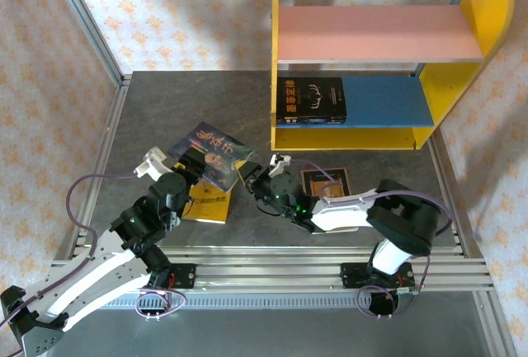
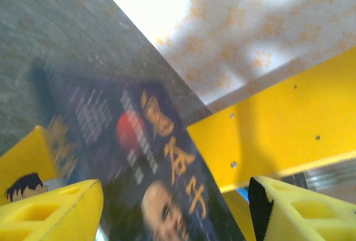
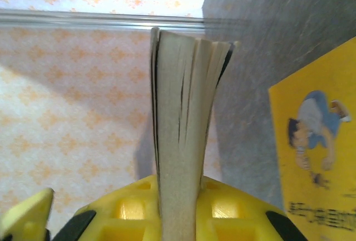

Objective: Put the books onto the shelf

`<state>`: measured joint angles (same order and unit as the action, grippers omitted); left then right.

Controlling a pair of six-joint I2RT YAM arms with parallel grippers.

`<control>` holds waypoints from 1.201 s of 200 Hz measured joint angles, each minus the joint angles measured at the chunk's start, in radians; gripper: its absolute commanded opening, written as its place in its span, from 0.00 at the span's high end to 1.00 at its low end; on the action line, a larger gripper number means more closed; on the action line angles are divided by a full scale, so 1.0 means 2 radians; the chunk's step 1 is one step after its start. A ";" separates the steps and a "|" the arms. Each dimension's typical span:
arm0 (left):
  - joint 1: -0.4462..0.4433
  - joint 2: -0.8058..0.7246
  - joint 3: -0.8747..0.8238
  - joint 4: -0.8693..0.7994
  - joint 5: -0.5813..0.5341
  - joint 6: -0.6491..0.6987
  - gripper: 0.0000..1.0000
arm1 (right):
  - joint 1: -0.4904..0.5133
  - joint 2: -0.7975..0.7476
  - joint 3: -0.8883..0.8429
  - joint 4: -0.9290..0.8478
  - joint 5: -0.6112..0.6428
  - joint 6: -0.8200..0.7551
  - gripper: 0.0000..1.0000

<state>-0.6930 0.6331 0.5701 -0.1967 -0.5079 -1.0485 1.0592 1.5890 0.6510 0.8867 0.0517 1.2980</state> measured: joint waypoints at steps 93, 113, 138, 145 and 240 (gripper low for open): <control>0.158 0.178 0.063 -0.052 0.319 0.133 0.32 | -0.128 -0.330 -0.062 -0.366 -0.153 -0.176 0.89; 0.161 0.197 0.064 -0.049 0.381 0.150 0.31 | -0.179 -0.400 -0.064 -0.425 -0.190 -0.196 0.89; 0.161 0.203 0.058 -0.017 0.453 0.158 0.31 | -0.233 -0.440 -0.064 -0.476 -0.227 -0.216 0.89; 0.161 0.204 0.054 -0.002 0.470 0.156 0.31 | -0.244 -0.441 -0.064 -0.488 -0.238 -0.220 0.89; 0.161 0.249 0.016 0.101 0.574 0.126 0.31 | -0.270 -0.389 -0.054 -0.504 -0.323 -0.234 0.90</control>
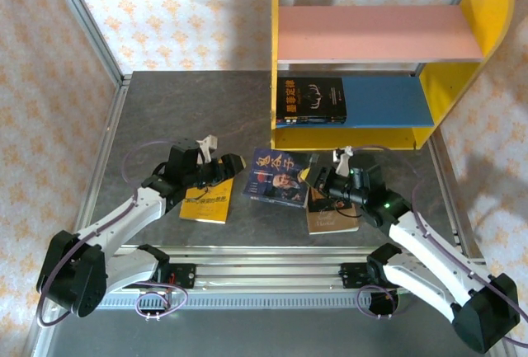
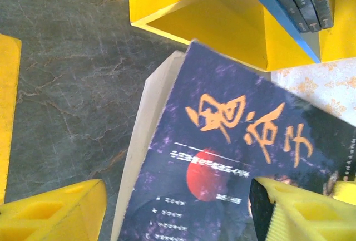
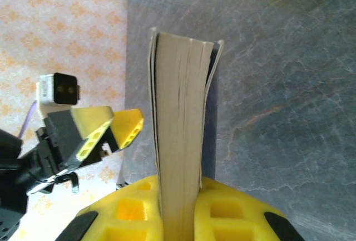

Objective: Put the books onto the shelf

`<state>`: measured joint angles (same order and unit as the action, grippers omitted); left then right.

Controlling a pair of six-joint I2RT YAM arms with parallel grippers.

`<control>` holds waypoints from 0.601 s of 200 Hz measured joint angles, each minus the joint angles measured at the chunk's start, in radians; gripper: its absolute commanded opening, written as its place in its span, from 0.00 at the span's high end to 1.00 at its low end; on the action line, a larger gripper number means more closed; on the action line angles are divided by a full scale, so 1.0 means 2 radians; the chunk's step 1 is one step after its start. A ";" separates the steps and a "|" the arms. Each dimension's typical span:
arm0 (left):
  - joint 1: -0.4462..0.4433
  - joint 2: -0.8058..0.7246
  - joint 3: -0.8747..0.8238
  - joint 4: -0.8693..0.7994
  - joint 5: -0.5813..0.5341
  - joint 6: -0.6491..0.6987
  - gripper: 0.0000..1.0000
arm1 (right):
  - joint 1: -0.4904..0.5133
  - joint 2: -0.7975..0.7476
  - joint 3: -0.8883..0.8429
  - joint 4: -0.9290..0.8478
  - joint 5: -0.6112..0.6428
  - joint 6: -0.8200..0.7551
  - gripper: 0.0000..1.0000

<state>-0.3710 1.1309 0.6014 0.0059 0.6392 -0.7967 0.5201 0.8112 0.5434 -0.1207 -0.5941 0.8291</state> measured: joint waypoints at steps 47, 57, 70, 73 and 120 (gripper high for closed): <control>0.000 0.002 -0.017 0.014 0.008 -0.011 0.30 | -0.003 0.005 0.005 0.047 -0.017 0.014 0.90; 0.000 0.003 -0.022 0.023 0.012 -0.017 0.31 | -0.003 0.008 0.005 0.059 -0.019 0.020 0.90; 0.000 0.008 -0.026 0.036 0.019 -0.022 0.31 | -0.003 0.011 0.005 0.076 -0.020 0.027 0.90; 0.000 0.010 -0.027 0.039 0.019 -0.023 0.30 | -0.003 0.011 0.005 0.078 -0.020 0.027 0.90; -0.001 0.030 -0.035 0.093 0.038 -0.051 0.31 | -0.003 0.017 0.000 0.118 -0.020 0.045 0.90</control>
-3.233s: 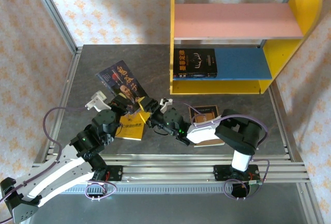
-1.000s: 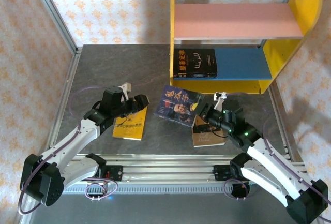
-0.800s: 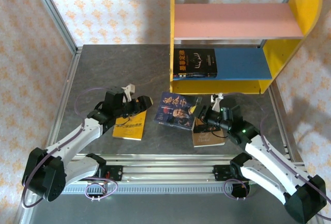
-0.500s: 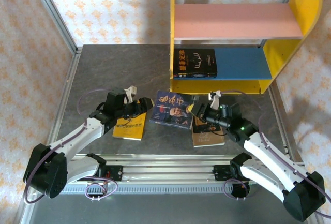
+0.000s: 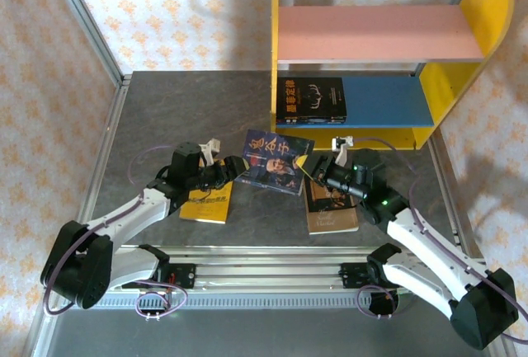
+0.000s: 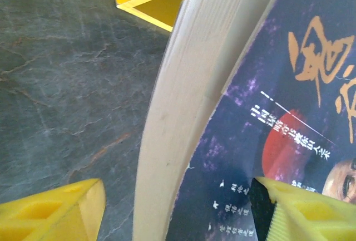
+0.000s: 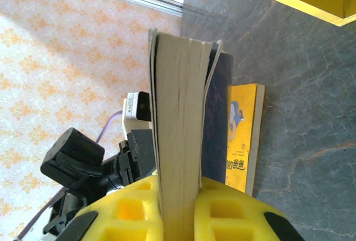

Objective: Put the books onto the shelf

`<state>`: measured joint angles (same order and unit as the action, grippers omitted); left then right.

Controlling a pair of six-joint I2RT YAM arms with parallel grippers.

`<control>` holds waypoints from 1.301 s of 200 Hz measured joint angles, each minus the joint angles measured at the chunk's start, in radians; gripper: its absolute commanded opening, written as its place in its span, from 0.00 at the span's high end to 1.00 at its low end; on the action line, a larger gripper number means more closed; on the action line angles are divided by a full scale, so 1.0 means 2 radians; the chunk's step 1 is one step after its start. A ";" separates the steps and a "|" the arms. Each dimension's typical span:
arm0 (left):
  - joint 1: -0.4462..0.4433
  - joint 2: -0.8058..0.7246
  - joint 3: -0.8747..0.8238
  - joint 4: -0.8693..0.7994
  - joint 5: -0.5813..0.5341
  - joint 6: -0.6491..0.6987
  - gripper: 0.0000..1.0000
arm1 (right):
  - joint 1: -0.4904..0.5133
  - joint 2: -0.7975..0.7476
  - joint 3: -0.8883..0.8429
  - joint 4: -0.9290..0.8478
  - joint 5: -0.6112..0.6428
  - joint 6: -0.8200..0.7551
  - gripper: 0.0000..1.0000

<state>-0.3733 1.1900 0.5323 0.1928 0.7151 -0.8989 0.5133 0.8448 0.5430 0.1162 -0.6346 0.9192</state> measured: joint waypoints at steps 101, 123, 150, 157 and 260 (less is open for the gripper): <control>0.000 0.023 -0.026 0.162 0.035 -0.108 0.34 | -0.003 0.002 -0.024 0.049 -0.001 0.021 0.90; 0.000 0.022 -0.026 0.163 0.035 -0.113 0.41 | -0.003 0.002 -0.024 0.046 -0.006 0.018 0.86; 0.000 0.015 -0.026 0.157 0.031 -0.109 0.59 | -0.005 0.003 -0.024 0.032 -0.010 0.010 0.83; 0.000 0.013 -0.026 0.154 0.029 -0.108 0.62 | -0.006 0.003 -0.024 0.028 -0.010 0.008 0.82; -0.008 -0.066 -0.034 0.122 -0.033 -0.104 0.97 | -0.006 0.024 -0.024 -0.002 -0.005 0.002 0.64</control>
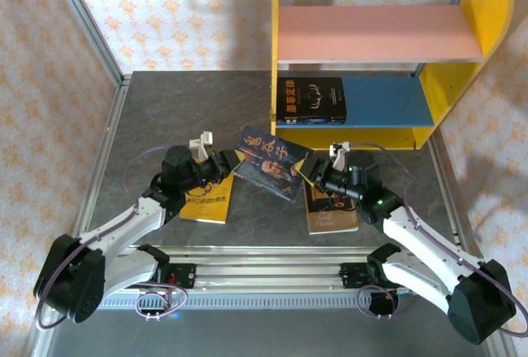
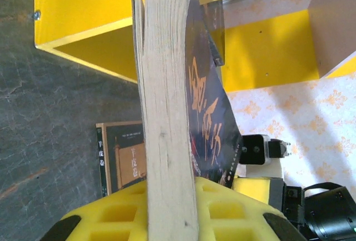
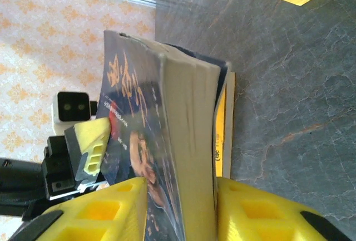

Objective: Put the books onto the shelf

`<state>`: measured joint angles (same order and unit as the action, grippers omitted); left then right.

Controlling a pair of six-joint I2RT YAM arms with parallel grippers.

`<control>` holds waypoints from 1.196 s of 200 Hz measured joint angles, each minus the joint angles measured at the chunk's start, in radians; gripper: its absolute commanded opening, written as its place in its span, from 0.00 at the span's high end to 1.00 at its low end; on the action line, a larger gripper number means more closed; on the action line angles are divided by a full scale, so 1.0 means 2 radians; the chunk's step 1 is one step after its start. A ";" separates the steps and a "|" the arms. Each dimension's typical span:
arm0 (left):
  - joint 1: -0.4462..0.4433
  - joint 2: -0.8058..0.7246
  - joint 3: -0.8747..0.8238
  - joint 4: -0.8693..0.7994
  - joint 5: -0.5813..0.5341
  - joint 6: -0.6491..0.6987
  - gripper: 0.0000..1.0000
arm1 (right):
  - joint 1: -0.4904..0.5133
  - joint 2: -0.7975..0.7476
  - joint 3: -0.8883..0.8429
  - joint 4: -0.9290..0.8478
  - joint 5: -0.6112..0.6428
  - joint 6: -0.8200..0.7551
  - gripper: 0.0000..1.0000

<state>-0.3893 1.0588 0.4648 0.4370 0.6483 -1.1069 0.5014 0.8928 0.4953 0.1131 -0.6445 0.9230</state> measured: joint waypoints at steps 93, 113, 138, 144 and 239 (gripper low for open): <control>-0.002 -0.041 -0.022 -0.017 -0.080 -0.021 1.00 | 0.051 0.004 -0.002 0.027 0.037 0.008 0.36; -0.002 -0.041 -0.022 -0.010 -0.086 -0.025 1.00 | 0.060 0.005 -0.009 0.033 0.048 0.010 0.35; -0.002 -0.046 -0.022 -0.008 -0.095 -0.028 1.00 | 0.062 0.005 -0.020 0.034 0.060 0.013 0.31; -0.002 -0.048 -0.022 -0.008 -0.097 -0.028 1.00 | 0.062 0.004 -0.022 0.034 0.062 0.014 0.31; -0.002 -0.056 -0.028 0.031 -0.102 -0.045 1.00 | 0.062 0.044 -0.030 0.074 0.077 0.027 0.18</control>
<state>-0.3927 0.9474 0.4080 0.4984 0.4442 -1.1976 0.6258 0.9817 0.4351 0.2615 -0.4900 0.9768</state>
